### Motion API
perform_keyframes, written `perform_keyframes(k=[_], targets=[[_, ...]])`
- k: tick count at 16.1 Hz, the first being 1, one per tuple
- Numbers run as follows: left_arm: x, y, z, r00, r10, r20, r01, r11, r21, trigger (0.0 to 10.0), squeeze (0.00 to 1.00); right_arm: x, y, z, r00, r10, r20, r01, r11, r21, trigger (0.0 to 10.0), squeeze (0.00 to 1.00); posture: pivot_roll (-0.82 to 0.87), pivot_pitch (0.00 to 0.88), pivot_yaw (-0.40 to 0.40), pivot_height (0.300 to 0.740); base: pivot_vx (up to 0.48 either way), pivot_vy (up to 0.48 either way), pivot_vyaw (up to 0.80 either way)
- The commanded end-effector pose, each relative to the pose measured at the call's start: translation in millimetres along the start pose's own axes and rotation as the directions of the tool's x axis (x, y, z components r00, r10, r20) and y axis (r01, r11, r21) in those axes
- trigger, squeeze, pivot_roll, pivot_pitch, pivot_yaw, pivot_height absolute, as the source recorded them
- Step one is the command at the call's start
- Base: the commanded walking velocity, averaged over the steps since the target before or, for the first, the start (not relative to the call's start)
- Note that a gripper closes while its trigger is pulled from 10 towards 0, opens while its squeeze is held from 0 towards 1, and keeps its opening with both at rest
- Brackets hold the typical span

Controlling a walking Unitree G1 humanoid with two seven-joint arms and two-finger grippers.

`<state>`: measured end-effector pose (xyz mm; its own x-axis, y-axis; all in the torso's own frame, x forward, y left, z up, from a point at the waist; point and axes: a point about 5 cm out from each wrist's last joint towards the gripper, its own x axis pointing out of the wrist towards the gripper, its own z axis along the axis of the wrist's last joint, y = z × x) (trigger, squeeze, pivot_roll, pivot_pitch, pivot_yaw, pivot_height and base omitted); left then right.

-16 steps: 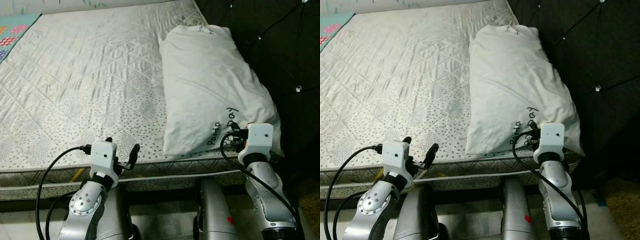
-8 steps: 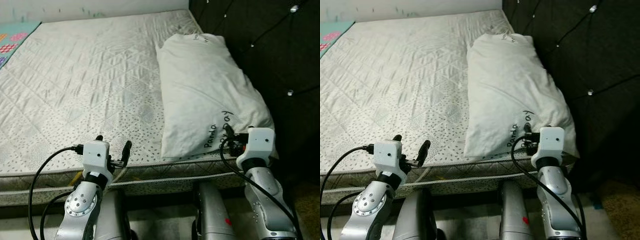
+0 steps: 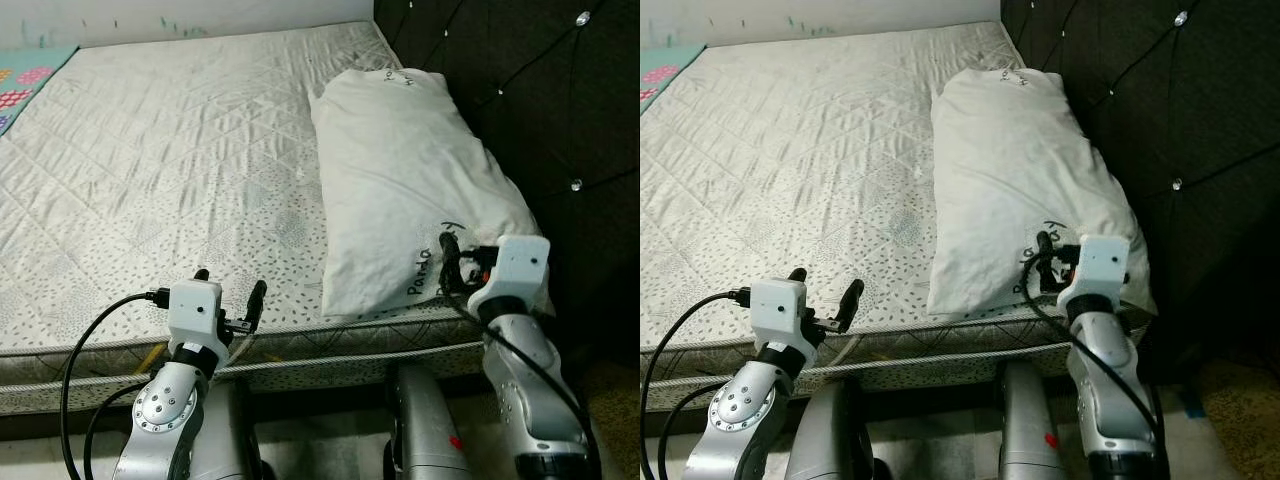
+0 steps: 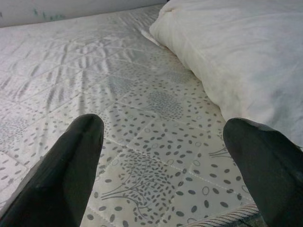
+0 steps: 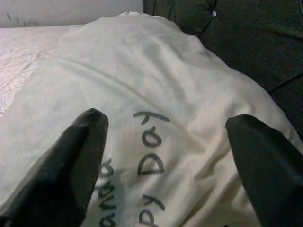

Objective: Clean up the room

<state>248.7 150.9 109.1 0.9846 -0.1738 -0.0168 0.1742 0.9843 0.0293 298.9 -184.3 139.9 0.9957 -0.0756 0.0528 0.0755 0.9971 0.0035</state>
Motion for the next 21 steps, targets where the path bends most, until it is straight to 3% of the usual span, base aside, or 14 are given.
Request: perform_keyframes(k=[1,18,21], targets=[[-0.7,0.7,-3.2,1.0,0.002,-0.013,-0.002,1.0,-0.003,10.0,0.0,1.9,-0.6,-0.9,1.0,0.0,-0.015,0.0,1.0,0.01,10.0,0.0,-0.1,0.08,0.063,0.561,0.0,0.0,0.0],[2.6,-2.7,-5.4,1.0,-0.024,-0.019,0.024,1.0,-0.01,10.0,0.0,4.3,-2.1,-4.3,0.999,-0.017,-0.028,0.019,0.999,0.043,10.0,0.0,-0.11,0.056,0.078,0.74,0.0,0.0,0.0],[4.4,-4.0,-4.7,0.999,-0.03,-0.016,0.03,0.999,-0.011,10.0,0.0,4.8,-3.4,-4.3,0.999,-0.02,-0.025,0.021,0.999,0.041,10.0,0.0,-0.11,0.048,0.075,0.74,0.0,0.0,0.0]])
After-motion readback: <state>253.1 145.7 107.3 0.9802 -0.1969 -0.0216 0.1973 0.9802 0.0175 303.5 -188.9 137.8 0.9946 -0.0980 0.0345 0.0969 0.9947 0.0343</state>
